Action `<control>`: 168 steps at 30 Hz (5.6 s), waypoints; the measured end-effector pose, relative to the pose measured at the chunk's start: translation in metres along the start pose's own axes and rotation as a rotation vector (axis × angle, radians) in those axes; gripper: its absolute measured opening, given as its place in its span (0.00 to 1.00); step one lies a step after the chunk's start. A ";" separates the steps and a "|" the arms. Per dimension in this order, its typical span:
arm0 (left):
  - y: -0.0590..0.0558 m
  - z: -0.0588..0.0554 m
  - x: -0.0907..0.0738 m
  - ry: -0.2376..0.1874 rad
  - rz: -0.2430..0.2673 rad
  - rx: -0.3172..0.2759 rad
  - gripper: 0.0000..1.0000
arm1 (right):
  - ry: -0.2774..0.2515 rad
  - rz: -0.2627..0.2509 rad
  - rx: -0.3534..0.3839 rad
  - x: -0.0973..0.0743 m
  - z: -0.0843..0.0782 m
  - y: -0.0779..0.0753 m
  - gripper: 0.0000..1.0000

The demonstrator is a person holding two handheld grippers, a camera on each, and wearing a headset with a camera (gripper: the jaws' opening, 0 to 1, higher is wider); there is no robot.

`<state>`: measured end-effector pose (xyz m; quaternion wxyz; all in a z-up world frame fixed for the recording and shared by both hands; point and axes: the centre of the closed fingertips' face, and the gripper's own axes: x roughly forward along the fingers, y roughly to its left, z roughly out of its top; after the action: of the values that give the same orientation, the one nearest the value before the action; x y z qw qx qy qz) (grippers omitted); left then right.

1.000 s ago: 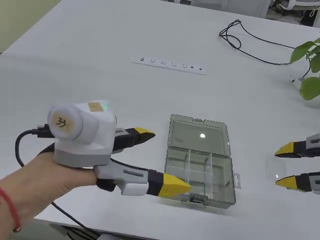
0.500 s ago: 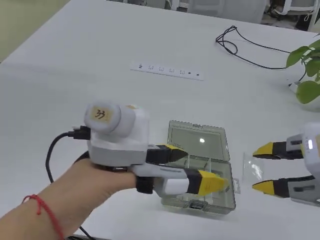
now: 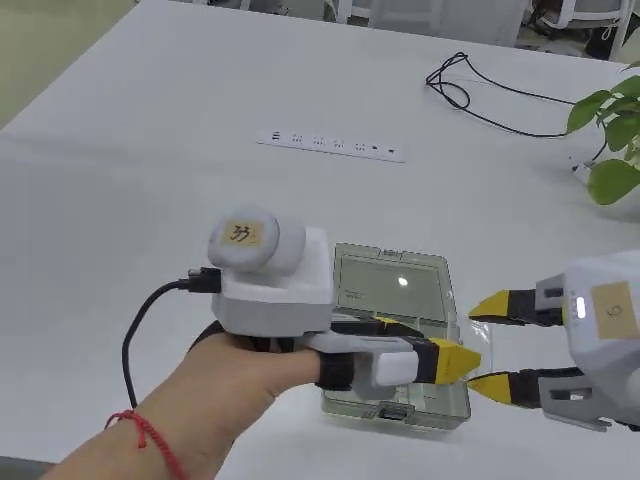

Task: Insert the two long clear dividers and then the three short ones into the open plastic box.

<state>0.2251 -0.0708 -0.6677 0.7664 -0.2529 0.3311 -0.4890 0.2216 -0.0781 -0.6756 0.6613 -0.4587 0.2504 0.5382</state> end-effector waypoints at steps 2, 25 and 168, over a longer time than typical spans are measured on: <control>-0.001 0.000 0.001 -0.003 -0.003 -0.012 0.34 | -0.006 0.000 -0.001 -0.001 0.003 0.001 0.33; -0.007 -0.007 0.009 0.004 -0.051 -0.096 0.02 | 0.002 -0.010 -0.046 -0.004 0.016 0.004 0.33; 0.051 -0.013 -0.056 0.013 0.049 0.611 0.86 | -0.059 0.391 0.219 0.006 -0.024 -0.019 0.03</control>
<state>0.2284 -0.0001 -0.6979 0.8162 0.0007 0.1796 -0.5492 0.2454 -0.0966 -0.6847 0.5972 -0.3106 0.3721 0.6390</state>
